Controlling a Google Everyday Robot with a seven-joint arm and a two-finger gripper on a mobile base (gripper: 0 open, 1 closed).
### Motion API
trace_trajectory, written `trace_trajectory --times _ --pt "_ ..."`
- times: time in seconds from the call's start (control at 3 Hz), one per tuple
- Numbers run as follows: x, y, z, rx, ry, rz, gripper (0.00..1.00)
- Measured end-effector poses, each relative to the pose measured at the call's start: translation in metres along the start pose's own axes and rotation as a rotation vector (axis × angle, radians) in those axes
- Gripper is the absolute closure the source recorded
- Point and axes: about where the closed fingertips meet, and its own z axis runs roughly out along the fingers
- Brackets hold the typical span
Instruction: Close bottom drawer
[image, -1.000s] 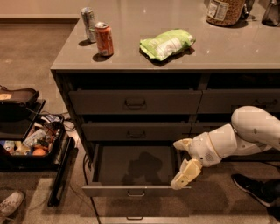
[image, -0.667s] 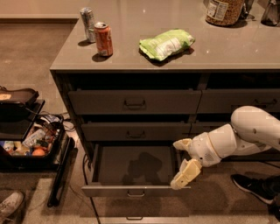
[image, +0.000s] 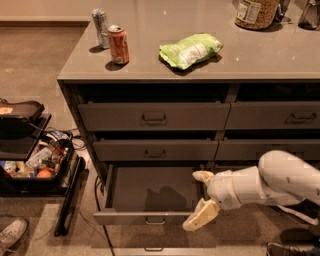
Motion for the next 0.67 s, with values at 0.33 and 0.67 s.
trace_trajectory --times 0.33,0.67 --pt "-0.0026 -0.0125 0.0043 0.066 -0.008 -0.019 0.00" --pt "-0.0020 -0.0092 0.0061 0.067 -0.027 -0.027 0.00"
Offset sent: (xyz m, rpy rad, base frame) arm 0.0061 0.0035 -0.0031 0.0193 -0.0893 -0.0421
